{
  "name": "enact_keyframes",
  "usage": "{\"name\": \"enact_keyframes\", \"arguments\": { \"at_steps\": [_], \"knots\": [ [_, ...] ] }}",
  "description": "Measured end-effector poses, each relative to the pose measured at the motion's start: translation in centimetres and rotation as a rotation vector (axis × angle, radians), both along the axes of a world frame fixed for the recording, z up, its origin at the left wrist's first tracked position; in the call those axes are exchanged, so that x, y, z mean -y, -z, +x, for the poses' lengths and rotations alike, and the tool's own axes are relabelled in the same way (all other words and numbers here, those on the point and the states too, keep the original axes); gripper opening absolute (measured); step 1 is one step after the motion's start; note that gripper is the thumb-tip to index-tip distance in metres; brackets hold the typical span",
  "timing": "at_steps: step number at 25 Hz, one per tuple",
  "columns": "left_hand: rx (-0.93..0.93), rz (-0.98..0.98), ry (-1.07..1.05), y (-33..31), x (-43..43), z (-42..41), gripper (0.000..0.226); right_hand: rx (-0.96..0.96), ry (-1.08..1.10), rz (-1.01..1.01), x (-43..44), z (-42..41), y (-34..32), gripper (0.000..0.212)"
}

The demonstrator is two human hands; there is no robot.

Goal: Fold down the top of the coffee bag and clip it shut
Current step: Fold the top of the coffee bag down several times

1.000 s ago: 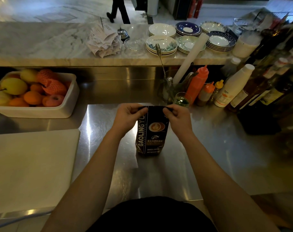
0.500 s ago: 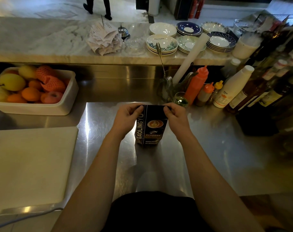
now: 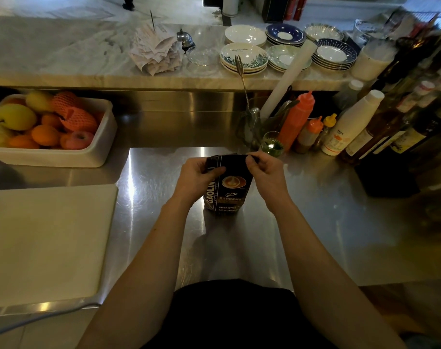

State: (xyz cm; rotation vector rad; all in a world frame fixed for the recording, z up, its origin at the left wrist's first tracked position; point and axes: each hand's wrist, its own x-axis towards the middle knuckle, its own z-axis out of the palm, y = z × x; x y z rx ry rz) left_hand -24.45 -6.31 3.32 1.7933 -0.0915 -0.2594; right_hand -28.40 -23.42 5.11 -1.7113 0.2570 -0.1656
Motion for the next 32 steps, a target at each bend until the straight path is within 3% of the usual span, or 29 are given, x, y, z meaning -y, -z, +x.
{"name": "enact_keyframes", "arguments": {
  "at_steps": [5,12,18,28,32],
  "knots": [
    [0.022,-0.017,-0.003,0.1,0.1,-0.2,0.021,-0.083,-0.027,-0.003,0.2,-0.5,0.5,0.027],
    [0.075,0.016,0.097,0.2,-0.8,-0.1,0.017,-0.081,0.063,-0.152,-0.2,0.2,1.4,0.022],
    [0.049,0.054,0.129,0.8,-1.0,0.5,0.027,-0.089,0.074,-0.123,0.1,0.6,1.8,0.023],
    [0.079,0.092,0.036,1.2,-0.2,0.6,0.022,-0.105,-0.04,-0.038,0.5,0.0,1.6,0.033],
    [0.051,0.075,0.016,1.8,-0.7,0.6,0.016,-0.125,0.035,-0.102,0.7,0.3,2.0,0.023]
  ]
}}
